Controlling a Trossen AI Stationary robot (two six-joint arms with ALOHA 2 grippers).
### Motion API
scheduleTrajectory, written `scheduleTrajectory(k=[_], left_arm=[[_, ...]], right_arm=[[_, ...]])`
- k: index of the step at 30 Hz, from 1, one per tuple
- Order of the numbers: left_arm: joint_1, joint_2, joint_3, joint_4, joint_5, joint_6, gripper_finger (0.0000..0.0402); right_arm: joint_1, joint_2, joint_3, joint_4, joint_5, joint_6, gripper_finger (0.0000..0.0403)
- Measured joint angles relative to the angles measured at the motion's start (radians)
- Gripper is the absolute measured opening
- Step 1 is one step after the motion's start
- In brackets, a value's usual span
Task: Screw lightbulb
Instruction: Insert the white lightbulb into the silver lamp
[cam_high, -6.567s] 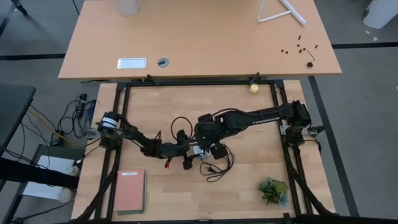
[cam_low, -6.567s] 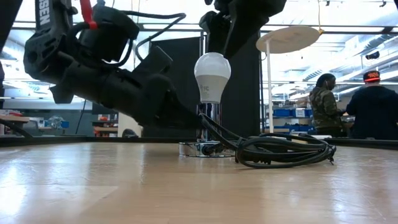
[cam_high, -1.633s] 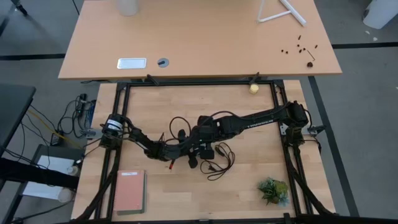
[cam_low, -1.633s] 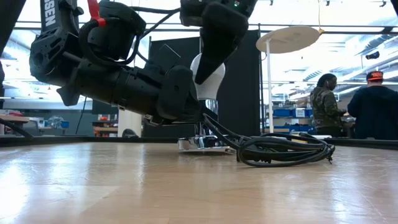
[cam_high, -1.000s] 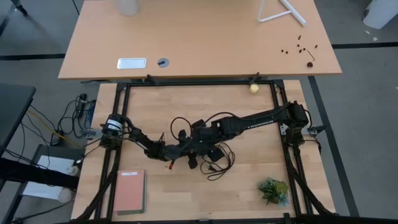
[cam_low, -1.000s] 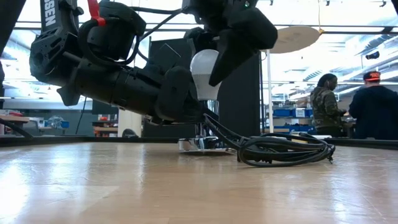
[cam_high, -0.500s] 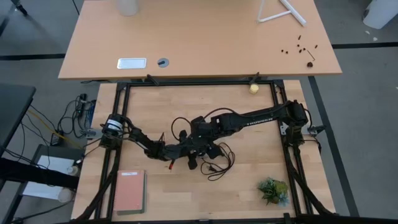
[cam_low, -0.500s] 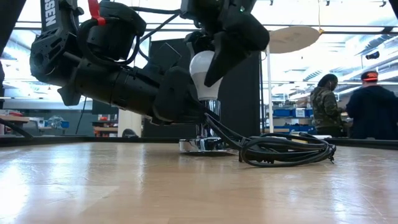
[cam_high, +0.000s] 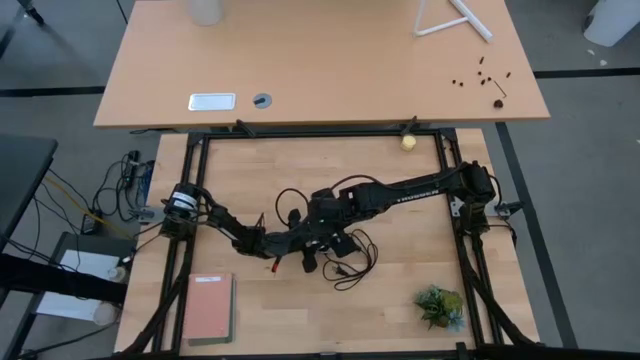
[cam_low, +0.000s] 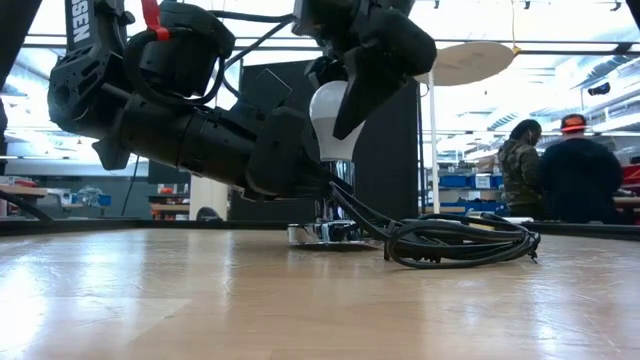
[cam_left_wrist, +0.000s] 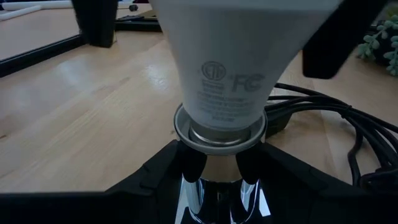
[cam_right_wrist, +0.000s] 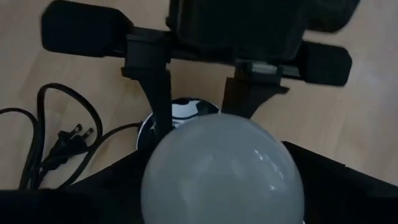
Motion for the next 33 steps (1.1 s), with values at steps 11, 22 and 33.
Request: scheduleTrajectory(k=[11, 22, 33], left_arm=[[0.017, 0.0, 0.0, 0.0, 0.001, 0.026, 0.0188], [0.041, 0.0, 0.0, 0.002, 0.004, 0.055, 0.0188], [0.041, 0.0, 0.0, 0.001, 0.004, 0.079, 0.0188]], right_arm=[[-0.003, 0.0, 0.0, -0.003, -0.041, 0.078, 0.0321], [-0.038, 0.0, 0.0, -0.017, 0.004, 0.103, 0.032], [-0.045, 0.0, 0.0, -0.015, -0.023, 0.088, 0.0318]])
